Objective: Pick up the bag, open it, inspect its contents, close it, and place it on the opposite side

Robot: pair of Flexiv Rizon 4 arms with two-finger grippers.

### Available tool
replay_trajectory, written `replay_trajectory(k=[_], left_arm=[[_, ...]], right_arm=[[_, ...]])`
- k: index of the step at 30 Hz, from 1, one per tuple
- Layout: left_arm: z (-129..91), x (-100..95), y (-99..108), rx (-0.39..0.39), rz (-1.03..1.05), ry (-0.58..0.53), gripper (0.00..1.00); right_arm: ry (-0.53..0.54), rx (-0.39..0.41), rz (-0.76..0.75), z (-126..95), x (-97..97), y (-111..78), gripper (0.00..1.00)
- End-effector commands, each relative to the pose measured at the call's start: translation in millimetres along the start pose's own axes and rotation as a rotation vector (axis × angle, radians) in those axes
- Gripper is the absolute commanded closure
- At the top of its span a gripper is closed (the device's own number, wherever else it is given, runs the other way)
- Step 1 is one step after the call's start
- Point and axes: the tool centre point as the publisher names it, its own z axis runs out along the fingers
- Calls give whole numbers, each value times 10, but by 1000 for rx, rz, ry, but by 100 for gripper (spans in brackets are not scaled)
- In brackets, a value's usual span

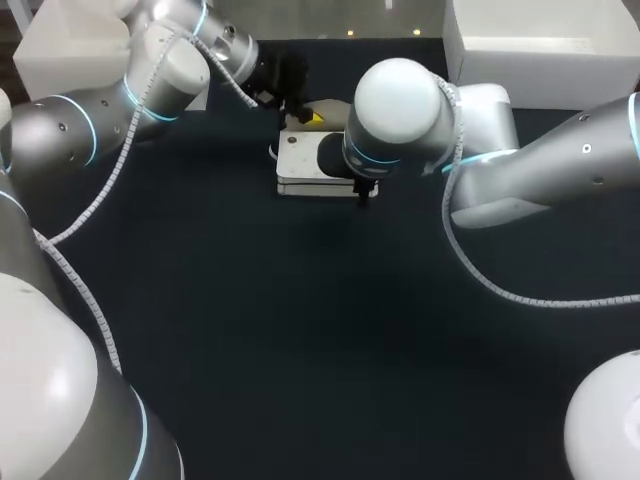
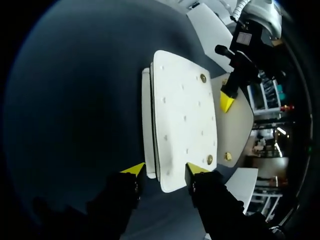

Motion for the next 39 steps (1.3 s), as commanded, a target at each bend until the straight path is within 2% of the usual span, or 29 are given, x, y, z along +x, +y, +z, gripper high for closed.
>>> replay_trajectory(k=[1, 7, 35, 39], left_arm=[[62, -66, 43, 8, -1, 17, 100], [85, -69, 76, 9, -10, 30, 100], [131, -1, 122, -7, -11, 80, 100], [143, 2, 120, -10, -11, 84, 100]], right_arm=[[-5, 9, -1, 68, 0, 57, 53], [-2, 11, -1, 111, 11, 42, 60], [-33, -6, 2, 273, -3, 1, 66], [-40, -6, 3, 271, -33, -8, 76]])
